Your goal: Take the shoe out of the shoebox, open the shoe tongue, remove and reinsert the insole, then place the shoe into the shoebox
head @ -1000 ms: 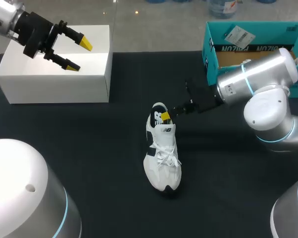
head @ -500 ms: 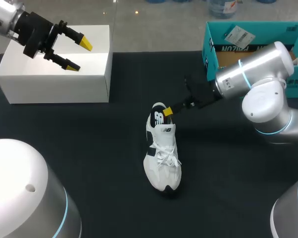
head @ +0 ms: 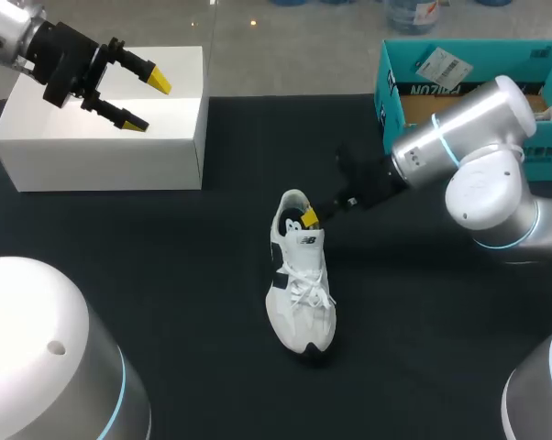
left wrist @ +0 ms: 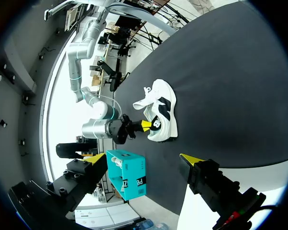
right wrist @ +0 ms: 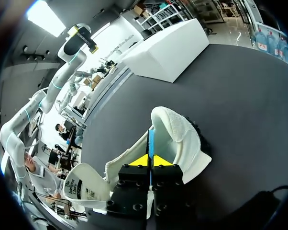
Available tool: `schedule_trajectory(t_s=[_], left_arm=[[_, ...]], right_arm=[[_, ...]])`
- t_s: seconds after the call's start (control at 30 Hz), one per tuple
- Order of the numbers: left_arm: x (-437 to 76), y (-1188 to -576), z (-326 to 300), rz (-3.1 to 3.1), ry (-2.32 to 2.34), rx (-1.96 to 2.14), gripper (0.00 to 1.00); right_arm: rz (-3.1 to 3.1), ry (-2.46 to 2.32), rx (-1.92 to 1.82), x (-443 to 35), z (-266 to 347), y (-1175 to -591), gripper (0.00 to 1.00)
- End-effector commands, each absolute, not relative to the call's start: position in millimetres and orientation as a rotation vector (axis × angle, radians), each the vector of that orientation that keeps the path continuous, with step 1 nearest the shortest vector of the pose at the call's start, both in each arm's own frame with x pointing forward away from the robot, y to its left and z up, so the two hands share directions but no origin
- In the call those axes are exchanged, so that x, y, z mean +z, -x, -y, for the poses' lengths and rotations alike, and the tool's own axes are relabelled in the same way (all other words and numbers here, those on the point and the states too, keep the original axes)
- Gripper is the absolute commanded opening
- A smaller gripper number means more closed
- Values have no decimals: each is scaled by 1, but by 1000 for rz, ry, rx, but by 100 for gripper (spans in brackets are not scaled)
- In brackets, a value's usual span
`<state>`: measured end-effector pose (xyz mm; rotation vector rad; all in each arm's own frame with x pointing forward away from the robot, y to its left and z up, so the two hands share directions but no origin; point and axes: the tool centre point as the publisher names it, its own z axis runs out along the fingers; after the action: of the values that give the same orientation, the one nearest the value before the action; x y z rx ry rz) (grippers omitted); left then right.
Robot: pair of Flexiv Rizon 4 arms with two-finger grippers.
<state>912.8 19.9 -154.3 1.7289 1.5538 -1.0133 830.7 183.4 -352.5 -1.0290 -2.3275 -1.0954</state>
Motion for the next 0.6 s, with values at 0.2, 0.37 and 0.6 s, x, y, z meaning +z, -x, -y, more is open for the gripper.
schedule_trajectory(t_s=[0.2,0.37,0.6], left_arm=[[-154,-913,-20,-1554,-1732,-1012,100],[-154,-913,-20,-1554,-1732,-1012,100],[-154,-913,-20,-1554,-1732,-1012,100]], right_arm=[[2324,1042,-1072,-358,-187,-826,0],[2314,1042,-1066,-357,-187,-827,0],[2362,1090,-1082,-334,-186,-825,100]])
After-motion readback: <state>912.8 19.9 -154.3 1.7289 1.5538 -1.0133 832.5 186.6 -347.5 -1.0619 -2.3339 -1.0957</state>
